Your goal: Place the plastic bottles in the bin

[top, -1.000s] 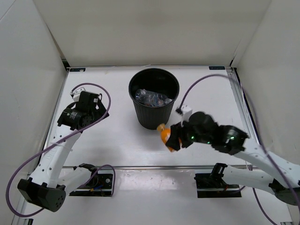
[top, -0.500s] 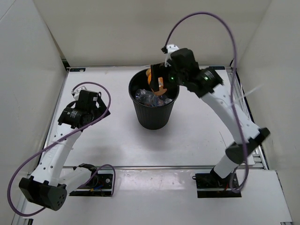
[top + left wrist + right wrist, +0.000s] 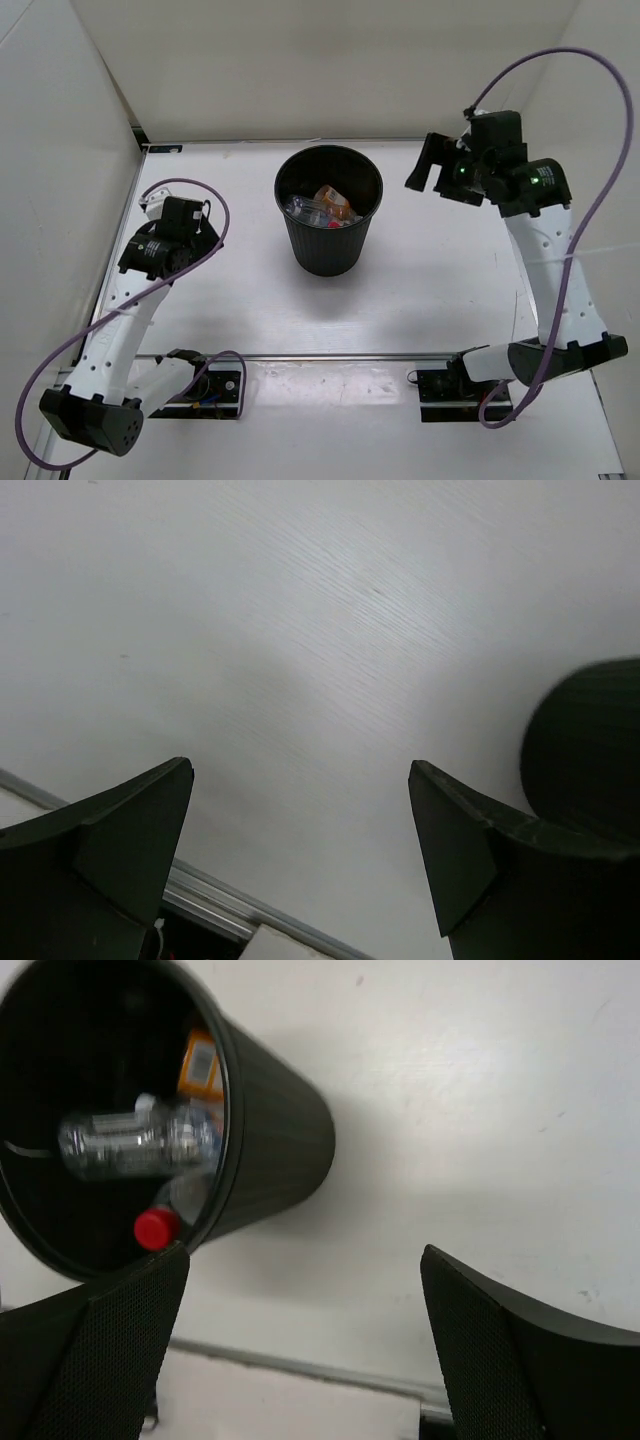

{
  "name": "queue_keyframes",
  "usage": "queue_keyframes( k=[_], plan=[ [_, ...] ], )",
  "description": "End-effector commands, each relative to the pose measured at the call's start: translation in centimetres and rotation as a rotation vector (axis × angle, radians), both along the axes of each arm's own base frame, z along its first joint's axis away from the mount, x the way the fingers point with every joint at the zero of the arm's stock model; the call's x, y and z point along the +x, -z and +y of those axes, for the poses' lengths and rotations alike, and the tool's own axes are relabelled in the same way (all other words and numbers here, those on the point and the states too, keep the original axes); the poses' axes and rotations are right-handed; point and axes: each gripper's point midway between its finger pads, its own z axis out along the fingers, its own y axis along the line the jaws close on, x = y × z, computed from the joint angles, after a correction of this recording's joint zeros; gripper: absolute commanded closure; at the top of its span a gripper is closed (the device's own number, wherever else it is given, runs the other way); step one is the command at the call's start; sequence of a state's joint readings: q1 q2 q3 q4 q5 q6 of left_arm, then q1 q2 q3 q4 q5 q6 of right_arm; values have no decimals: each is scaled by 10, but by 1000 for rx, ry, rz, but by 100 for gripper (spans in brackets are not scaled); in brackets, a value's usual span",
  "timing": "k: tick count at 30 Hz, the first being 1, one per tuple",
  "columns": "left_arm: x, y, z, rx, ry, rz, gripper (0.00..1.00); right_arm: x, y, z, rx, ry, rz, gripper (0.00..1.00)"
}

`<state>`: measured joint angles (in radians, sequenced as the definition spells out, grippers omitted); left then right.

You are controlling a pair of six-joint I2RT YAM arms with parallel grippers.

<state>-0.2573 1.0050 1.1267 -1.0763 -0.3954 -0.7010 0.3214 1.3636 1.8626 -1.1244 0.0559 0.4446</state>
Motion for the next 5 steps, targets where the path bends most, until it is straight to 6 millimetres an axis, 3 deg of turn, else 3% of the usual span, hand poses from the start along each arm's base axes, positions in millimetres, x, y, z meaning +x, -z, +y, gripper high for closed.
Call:
queue_keyframes(
  k=[1, 3, 5],
  plan=[
    [-11, -6, 45, 167, -187, -34, 0, -20, 22, 27, 63, -171, 94, 0],
    [-10, -15, 61, 216, -274, -101, 0, -24, 8, 19, 78, -154, 31, 0],
    [-17, -27, 88, 317, -416, -190, 0, -22, 0, 8, 93, -123, 6, 0]
  ],
)
